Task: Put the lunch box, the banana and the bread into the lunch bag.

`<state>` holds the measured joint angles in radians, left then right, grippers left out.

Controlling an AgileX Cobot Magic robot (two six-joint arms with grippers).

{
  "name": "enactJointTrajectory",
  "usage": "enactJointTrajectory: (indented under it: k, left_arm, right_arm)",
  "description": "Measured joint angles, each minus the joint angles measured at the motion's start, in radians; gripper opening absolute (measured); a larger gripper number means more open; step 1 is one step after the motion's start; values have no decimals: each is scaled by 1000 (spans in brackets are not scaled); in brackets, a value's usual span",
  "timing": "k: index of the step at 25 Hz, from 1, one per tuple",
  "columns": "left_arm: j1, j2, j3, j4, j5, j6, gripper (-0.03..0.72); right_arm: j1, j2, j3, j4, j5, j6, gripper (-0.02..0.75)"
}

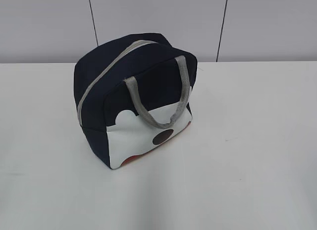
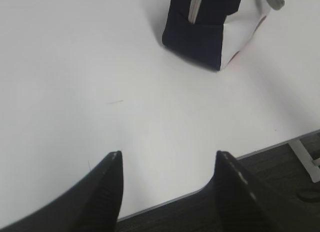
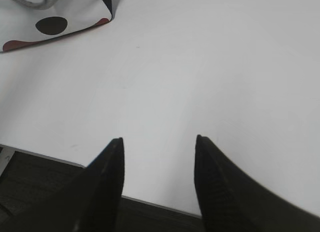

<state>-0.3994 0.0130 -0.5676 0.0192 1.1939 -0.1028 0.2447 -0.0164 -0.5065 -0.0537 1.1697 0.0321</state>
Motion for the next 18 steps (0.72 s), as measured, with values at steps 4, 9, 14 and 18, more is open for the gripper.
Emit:
enactJointTrajectory:
  k: [4, 9, 14, 18]
  left_arm:
    - [0, -1, 21, 0, -54, 0, 435]
    - [0, -1, 38, -7, -84, 9, 435]
    - [0, -1, 38, -7, -89, 10, 435]
    - [2, -1, 38, -4, -89, 10, 435]
  right_arm:
    - [0, 0, 6, -4, -13, -4, 361]
    - [0, -1, 8, -5, -13, -4, 360]
    - [0, -1, 8, -20, -13, -4, 361]
    - [0, -1, 8, -45, -13, -15, 360]
